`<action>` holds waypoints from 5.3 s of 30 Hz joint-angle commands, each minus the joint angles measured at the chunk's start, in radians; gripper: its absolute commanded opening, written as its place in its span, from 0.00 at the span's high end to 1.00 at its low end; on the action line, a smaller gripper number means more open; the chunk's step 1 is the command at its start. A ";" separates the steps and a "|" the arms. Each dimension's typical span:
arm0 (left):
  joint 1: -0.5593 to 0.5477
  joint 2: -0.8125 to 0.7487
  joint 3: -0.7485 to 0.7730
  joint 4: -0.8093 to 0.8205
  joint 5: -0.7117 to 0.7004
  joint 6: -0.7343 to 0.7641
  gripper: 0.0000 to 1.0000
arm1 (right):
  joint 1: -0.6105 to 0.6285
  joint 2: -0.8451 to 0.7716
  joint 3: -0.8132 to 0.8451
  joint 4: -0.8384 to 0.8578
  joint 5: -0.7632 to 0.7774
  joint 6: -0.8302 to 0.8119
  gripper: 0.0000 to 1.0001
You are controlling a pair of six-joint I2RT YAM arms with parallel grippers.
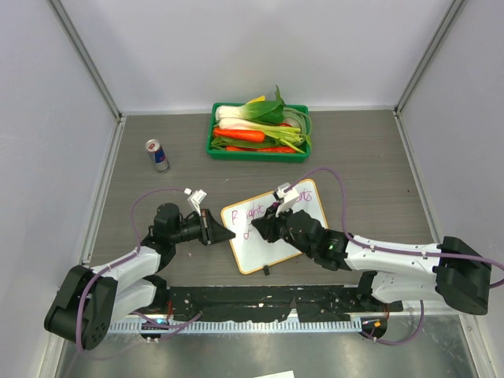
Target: Write a sentence on the whiteboard
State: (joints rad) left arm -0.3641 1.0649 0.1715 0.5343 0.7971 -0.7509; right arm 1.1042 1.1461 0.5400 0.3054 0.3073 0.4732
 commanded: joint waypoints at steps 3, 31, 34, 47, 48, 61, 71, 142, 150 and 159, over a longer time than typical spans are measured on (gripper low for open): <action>0.001 0.000 0.006 0.001 -0.015 0.036 1.00 | -0.004 0.007 0.008 -0.029 0.027 -0.005 0.99; 0.001 0.001 0.006 0.001 -0.016 0.036 1.00 | -0.004 -0.042 -0.057 -0.074 0.006 0.013 0.98; -0.001 0.000 0.006 0.000 -0.016 0.036 1.00 | -0.004 -0.040 -0.049 -0.074 0.009 0.012 0.98; 0.001 -0.008 0.006 -0.002 -0.016 0.038 1.00 | -0.004 -0.149 -0.037 0.004 -0.050 0.022 0.99; 0.001 -0.006 0.005 -0.002 -0.016 0.036 1.00 | -0.006 -0.157 -0.032 0.004 -0.050 0.025 0.99; 0.001 -0.008 0.005 -0.002 -0.018 0.036 1.00 | -0.006 -0.177 -0.011 -0.025 0.006 -0.018 0.99; 0.001 -0.003 0.006 0.000 -0.015 0.038 1.00 | -0.006 -0.103 0.028 0.003 0.004 -0.048 0.99; 0.001 -0.003 0.005 0.003 -0.013 0.036 1.00 | -0.004 -0.057 -0.028 0.000 0.088 0.025 0.99; 0.001 -0.006 0.005 0.003 -0.013 0.036 1.00 | -0.003 -0.059 -0.018 -0.023 0.124 0.025 0.99; -0.001 -0.005 0.005 0.003 -0.013 0.036 1.00 | -0.006 -0.063 -0.020 -0.049 0.139 0.030 0.99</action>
State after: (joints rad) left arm -0.3641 1.0626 0.1715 0.5331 0.7975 -0.7509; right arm 1.1023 1.0805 0.4938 0.2859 0.3836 0.5209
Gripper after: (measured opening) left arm 0.135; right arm 0.206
